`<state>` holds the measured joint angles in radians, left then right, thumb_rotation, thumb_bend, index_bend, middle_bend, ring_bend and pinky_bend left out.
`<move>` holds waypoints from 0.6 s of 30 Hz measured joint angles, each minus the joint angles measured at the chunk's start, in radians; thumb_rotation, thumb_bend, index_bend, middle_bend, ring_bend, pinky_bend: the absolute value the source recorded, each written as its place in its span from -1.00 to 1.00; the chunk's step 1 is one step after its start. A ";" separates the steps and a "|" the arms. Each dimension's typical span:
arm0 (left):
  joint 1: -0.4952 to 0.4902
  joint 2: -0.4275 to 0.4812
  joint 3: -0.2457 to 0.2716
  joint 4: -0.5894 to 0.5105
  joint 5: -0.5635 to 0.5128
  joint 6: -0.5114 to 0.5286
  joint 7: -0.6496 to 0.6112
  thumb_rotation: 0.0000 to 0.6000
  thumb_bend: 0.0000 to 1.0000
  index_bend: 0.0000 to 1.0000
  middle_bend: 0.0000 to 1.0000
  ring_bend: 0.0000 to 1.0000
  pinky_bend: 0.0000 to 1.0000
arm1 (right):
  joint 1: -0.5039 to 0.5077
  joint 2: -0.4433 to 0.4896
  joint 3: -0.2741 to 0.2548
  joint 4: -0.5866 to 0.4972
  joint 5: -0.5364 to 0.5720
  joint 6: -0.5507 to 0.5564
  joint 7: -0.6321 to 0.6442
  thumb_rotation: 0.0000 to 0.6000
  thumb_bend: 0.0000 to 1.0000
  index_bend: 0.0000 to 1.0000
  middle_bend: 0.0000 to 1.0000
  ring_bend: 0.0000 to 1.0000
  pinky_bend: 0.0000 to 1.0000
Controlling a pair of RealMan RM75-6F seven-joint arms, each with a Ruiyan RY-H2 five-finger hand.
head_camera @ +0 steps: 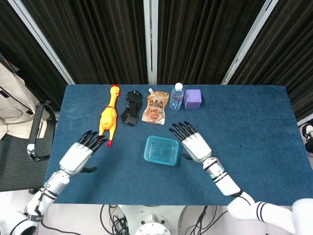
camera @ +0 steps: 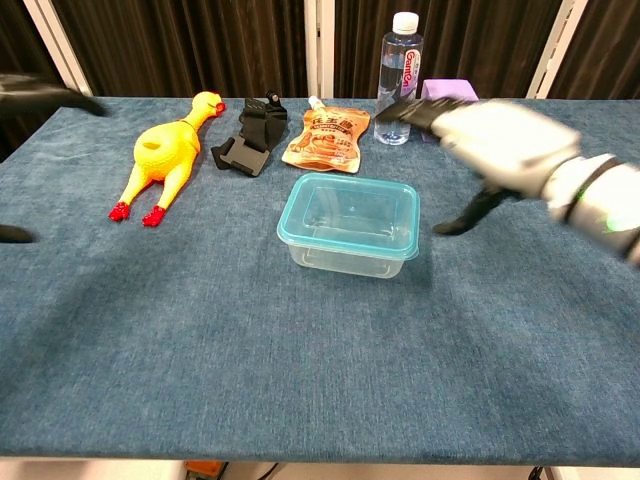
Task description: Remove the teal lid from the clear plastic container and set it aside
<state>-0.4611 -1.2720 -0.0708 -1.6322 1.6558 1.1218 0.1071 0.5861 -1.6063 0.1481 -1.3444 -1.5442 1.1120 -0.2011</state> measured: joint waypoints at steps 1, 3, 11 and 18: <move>-0.024 -0.012 -0.006 -0.001 0.002 -0.026 -0.001 1.00 -1.00 -0.80 -0.85 -1.00 -1.00 | -0.017 0.030 -0.004 -0.027 -0.002 0.026 0.000 1.00 -0.96 -1.00 -1.00 -1.00 -1.00; -0.079 -0.044 -0.022 -0.004 0.000 -0.091 0.000 1.00 -1.00 -0.82 -0.86 -1.00 -1.00 | -0.060 0.100 -0.012 -0.082 -0.010 0.099 0.006 1.00 -0.96 -1.00 -1.00 -1.00 -1.00; -0.250 -0.195 -0.108 0.004 -0.147 -0.290 0.129 1.00 -1.00 -0.90 -0.94 -1.00 -1.00 | -0.227 0.312 -0.057 -0.225 -0.063 0.337 0.062 1.00 -0.96 -1.00 -1.00 -1.00 -1.00; -0.355 -0.266 -0.163 0.013 -0.440 -0.388 0.303 1.00 -1.00 -0.95 -0.99 -1.00 -1.00 | -0.254 0.342 -0.081 -0.223 -0.089 0.354 0.132 1.00 -0.96 -1.00 -1.00 -1.00 -1.00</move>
<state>-0.8164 -1.5380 -0.2341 -1.6193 1.2153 0.7338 0.4100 0.3324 -1.2640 0.0666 -1.5673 -1.6331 1.4661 -0.0688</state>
